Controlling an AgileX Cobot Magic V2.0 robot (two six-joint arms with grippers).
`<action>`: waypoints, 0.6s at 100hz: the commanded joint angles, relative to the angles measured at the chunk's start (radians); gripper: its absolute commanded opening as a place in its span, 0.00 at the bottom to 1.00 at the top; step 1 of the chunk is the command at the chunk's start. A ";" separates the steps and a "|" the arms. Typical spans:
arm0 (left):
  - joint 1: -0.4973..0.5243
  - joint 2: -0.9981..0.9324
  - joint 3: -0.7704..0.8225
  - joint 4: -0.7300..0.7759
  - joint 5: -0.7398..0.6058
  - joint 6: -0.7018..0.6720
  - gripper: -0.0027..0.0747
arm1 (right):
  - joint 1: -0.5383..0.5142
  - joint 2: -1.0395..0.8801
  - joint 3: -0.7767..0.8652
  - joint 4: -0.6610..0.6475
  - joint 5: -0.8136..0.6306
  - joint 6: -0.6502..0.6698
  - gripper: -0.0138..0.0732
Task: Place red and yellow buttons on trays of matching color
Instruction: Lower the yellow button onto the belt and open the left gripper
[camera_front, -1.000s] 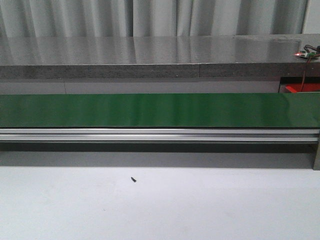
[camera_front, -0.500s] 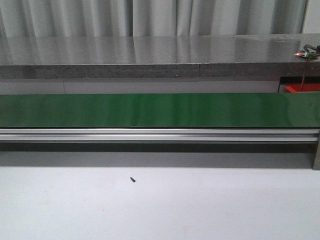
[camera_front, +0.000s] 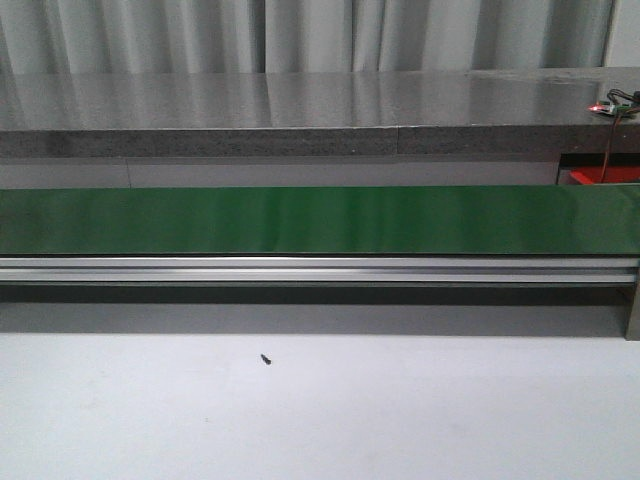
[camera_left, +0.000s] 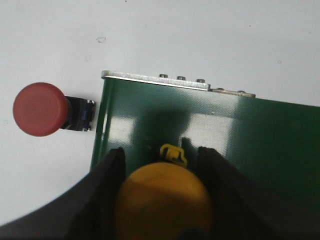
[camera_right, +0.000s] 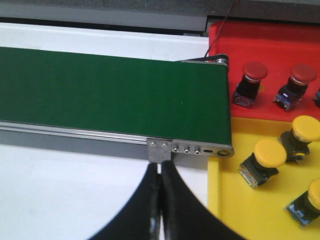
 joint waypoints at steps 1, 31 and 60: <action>-0.006 -0.049 -0.024 -0.009 -0.050 0.005 0.35 | 0.000 0.001 -0.026 -0.004 -0.069 -0.006 0.08; -0.006 -0.054 -0.024 -0.028 -0.046 0.023 0.73 | 0.000 0.001 -0.026 -0.004 -0.069 -0.006 0.08; -0.006 -0.127 -0.024 -0.097 -0.089 0.032 0.73 | 0.000 0.001 -0.026 -0.004 -0.069 -0.006 0.08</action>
